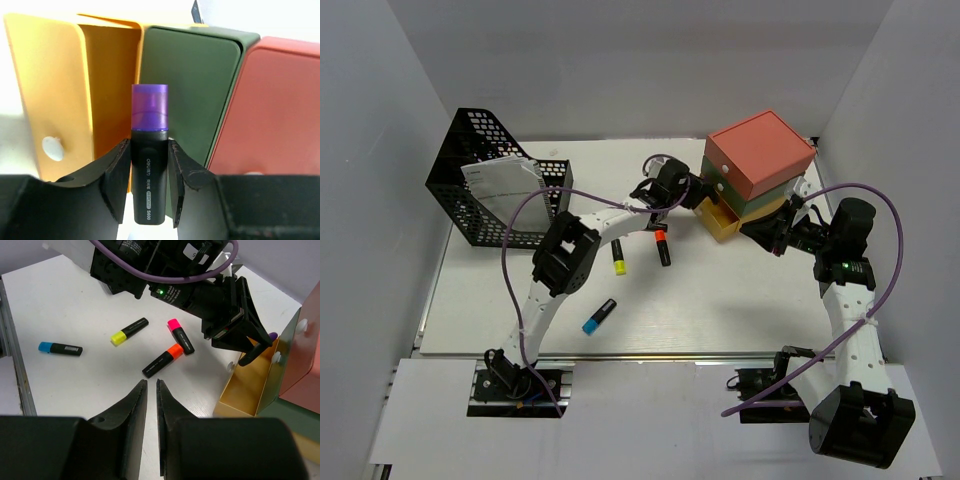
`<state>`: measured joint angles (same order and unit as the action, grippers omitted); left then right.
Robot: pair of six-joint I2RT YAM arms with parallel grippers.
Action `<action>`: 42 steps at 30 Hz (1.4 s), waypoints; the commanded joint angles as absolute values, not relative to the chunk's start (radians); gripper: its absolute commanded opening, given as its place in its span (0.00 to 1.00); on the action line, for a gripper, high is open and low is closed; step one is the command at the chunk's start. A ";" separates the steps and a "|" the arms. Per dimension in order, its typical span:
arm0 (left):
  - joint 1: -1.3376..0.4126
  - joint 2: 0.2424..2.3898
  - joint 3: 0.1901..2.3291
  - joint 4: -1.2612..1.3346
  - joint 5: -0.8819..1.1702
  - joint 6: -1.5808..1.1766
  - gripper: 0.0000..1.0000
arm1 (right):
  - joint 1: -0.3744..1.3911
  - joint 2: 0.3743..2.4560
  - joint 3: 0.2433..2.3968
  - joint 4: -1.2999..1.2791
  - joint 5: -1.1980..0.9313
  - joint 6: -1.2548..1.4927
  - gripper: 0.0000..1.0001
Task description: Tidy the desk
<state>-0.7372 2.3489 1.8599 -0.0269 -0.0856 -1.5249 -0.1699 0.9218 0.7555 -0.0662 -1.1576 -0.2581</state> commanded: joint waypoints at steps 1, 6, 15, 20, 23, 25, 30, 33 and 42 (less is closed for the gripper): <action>-0.742 2.289 1.816 0.102 -0.048 -1.513 0.49 | -0.176 0.903 0.775 -0.063 -1.161 -0.273 0.19; -0.742 2.269 1.805 0.138 -0.017 -1.476 0.58 | -0.175 0.910 0.773 -0.063 -1.163 -0.276 0.20; -0.733 2.154 1.657 0.291 0.057 -1.428 0.17 | -0.176 0.926 0.765 -0.078 -1.187 -0.314 0.23; -0.697 1.913 1.309 0.596 0.231 -1.073 0.00 | -0.147 1.006 0.796 -0.296 -1.356 -0.603 0.14; -0.651 1.705 1.098 0.669 0.404 -0.853 0.00 | -0.092 1.054 0.833 -0.361 -1.272 -0.638 0.08; -0.612 1.605 1.084 0.382 0.471 -0.634 0.00 | -0.003 1.065 0.828 -0.296 -1.183 -0.568 0.06; -0.612 1.341 1.100 -0.254 0.254 -0.131 0.56 | 0.256 1.181 0.883 -0.224 -0.780 -0.434 0.03; -0.612 1.172 0.984 -0.349 0.032 -0.034 0.75 | 0.370 1.309 0.954 -0.232 -0.550 -0.370 0.08; -0.623 0.677 0.647 -0.290 -0.270 -0.012 0.97 | 0.571 1.686 1.267 -0.382 -0.207 -0.171 0.60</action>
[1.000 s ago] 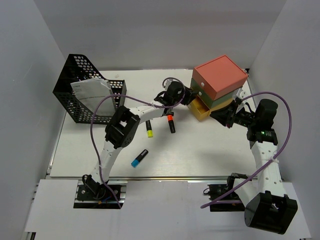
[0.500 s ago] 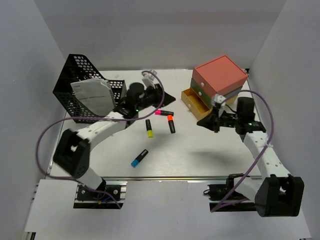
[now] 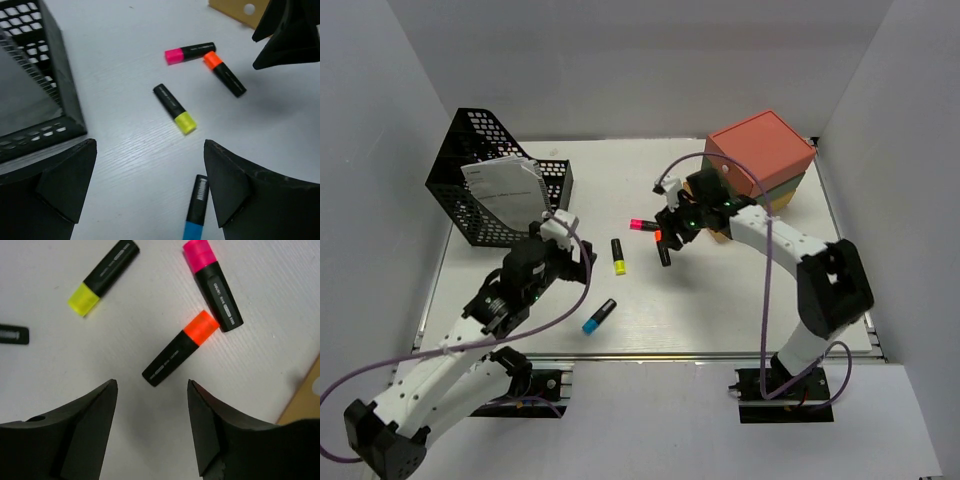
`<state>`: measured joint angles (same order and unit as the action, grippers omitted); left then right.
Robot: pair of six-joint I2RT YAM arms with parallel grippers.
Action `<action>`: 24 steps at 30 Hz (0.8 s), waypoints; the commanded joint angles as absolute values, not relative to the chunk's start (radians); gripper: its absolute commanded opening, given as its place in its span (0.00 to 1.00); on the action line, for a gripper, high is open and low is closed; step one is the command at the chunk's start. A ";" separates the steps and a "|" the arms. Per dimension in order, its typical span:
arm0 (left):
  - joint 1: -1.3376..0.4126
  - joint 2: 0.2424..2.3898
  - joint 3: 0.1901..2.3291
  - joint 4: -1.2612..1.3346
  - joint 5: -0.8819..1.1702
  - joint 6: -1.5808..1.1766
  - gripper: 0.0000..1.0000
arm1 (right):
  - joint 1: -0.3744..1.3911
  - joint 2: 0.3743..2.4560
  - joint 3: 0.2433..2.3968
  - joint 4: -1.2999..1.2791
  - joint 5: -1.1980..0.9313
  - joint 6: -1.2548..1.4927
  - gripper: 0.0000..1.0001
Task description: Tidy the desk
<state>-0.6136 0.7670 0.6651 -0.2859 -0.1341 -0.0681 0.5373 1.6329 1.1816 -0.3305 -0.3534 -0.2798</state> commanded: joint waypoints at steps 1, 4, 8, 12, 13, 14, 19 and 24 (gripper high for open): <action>-0.623 0.660 0.641 -0.287 -0.305 -0.014 0.97 | 0.581 1.716 1.325 -0.417 -0.201 -0.117 0.65; -0.614 0.626 0.615 -0.262 -0.272 -0.006 0.97 | 0.603 1.816 1.377 -0.449 -0.148 -0.062 0.83; -0.614 0.676 0.637 -0.281 -0.259 -0.002 0.97 | 0.635 1.911 1.422 -0.433 0.024 0.024 0.82; -0.614 0.707 0.650 -0.291 -0.227 -0.003 0.96 | 0.641 1.957 1.408 -0.417 0.029 0.040 0.68; -0.614 0.704 0.650 -0.291 -0.227 -0.002 0.96 | 0.640 1.974 1.404 -0.413 0.028 0.043 0.65; -0.614 0.700 0.649 -0.287 -0.232 -0.002 0.96 | 0.640 1.982 1.401 -0.407 0.025 0.044 0.62; -0.614 0.684 0.641 -0.282 -0.244 -0.002 0.96 | 0.646 2.042 1.414 -0.396 0.054 0.049 0.50; -0.614 0.692 0.640 -0.278 -0.236 -0.002 0.97 | 0.660 2.060 1.358 -0.356 0.132 0.022 0.28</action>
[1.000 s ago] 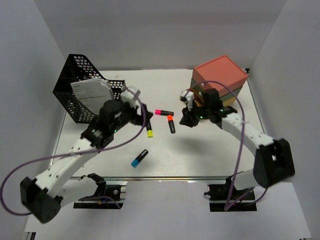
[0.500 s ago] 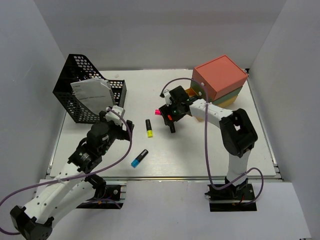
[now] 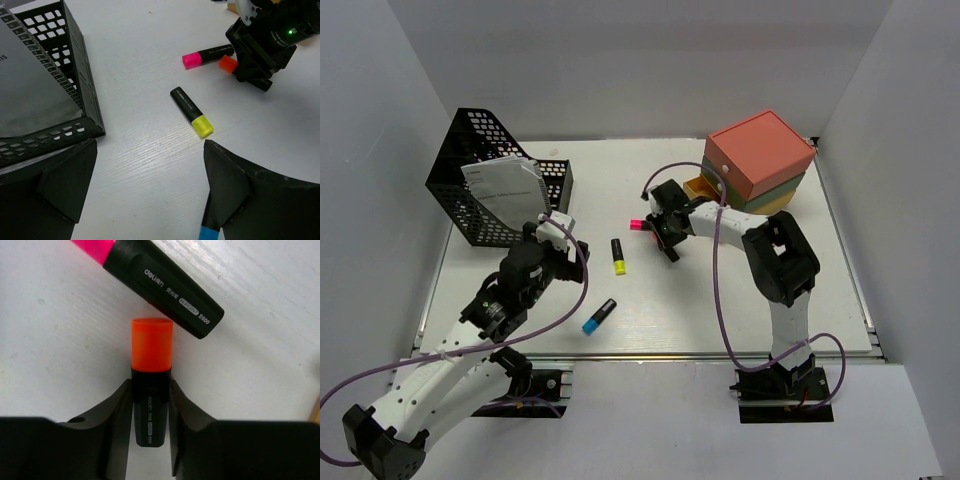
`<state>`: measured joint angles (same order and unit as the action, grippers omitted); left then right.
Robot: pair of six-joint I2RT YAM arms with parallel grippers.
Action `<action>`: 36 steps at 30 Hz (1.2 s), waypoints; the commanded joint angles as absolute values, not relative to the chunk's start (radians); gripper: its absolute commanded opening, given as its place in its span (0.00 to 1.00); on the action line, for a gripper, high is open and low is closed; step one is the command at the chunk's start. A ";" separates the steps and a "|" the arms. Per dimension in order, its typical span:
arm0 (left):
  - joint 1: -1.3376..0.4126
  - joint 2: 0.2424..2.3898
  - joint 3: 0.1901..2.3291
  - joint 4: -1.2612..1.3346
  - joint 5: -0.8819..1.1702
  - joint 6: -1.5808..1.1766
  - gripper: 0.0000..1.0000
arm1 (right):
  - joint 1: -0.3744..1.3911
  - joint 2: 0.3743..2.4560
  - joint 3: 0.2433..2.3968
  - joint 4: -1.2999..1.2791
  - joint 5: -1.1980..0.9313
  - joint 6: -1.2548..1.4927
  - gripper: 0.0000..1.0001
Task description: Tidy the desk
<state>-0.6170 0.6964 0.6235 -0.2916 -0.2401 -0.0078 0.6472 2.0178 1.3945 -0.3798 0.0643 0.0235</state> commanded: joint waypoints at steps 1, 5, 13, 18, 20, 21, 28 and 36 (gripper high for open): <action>-0.614 0.692 0.638 -0.278 -0.235 -0.003 0.97 | 0.664 2.053 1.350 -0.354 0.132 0.006 0.22; -0.614 0.699 0.634 -0.273 -0.190 -0.005 0.92 | 0.657 1.959 1.316 -0.348 0.019 -0.121 0.00; -0.614 0.804 0.655 -0.298 -0.019 -0.002 0.26 | 0.582 1.737 1.371 -0.492 -0.094 -0.350 0.00; -0.614 0.859 0.669 -0.318 0.069 0.026 0.15 | 0.505 1.698 1.379 -0.512 -0.040 -0.367 0.00; -0.614 0.882 0.673 -0.324 0.104 0.034 0.19 | 0.496 1.686 1.378 -0.491 0.030 -0.362 0.00; -0.614 0.891 0.675 -0.330 0.115 0.035 0.20 | 0.477 1.681 1.378 -0.482 0.050 -0.359 0.00; -0.614 0.950 0.690 -0.344 0.170 0.043 0.30 | 0.451 1.706 1.416 -0.410 0.211 -0.400 0.01; -0.614 0.956 0.689 -0.342 0.169 0.043 0.40 | 0.443 1.808 1.483 -0.413 0.282 -0.440 0.38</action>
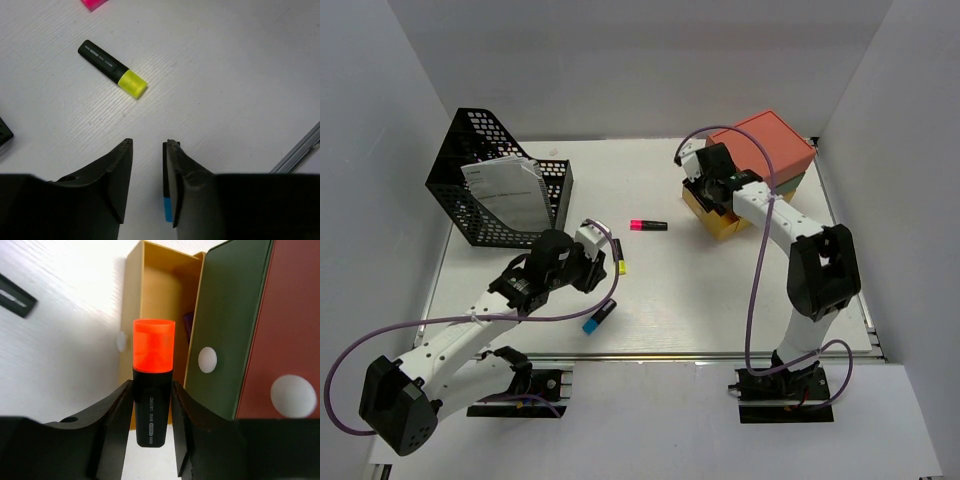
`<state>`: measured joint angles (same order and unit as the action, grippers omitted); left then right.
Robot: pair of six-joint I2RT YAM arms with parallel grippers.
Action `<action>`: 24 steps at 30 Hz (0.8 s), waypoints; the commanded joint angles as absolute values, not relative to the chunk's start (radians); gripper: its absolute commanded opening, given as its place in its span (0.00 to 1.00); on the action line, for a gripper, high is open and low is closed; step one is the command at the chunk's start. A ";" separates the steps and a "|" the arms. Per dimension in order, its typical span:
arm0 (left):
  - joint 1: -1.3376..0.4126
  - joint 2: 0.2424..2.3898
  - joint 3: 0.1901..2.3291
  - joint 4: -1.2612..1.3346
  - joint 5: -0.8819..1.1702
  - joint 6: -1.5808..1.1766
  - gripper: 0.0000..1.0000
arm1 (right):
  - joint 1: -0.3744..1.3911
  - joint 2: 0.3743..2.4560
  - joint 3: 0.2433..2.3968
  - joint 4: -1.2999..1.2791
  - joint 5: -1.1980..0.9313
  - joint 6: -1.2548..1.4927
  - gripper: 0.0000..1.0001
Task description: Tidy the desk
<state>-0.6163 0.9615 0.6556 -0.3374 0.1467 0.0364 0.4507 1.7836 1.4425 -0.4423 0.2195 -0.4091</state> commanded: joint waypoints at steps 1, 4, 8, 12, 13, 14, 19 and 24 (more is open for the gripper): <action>-0.614 0.957 0.687 -0.344 0.170 0.041 0.45 | 0.442 1.815 1.486 -0.402 0.304 -0.443 0.42; -0.614 0.963 0.689 -0.342 0.170 0.040 0.57 | 0.437 1.848 1.503 -0.397 0.328 -0.445 0.47; -0.614 0.969 0.689 -0.338 0.172 0.035 0.69 | 0.434 1.876 1.516 -0.393 0.368 -0.445 0.52; -0.614 0.976 0.686 -0.330 0.186 0.026 0.68 | 0.436 1.842 1.505 -0.413 0.327 -0.426 0.53; -0.623 0.982 0.684 -0.328 0.183 0.023 0.62 | 0.434 1.794 1.494 -0.413 0.252 -0.423 0.49; -0.632 0.989 0.684 -0.327 0.173 0.014 0.39 | 0.434 1.763 1.452 -0.404 0.198 -0.432 0.39; -0.632 1.087 0.730 -0.379 0.265 0.020 0.03 | 0.417 1.541 1.312 -0.529 -0.474 -0.624 0.00; -0.641 1.262 0.854 -0.573 0.414 0.094 0.16 | 0.414 1.448 1.177 -0.781 -0.897 -0.908 0.00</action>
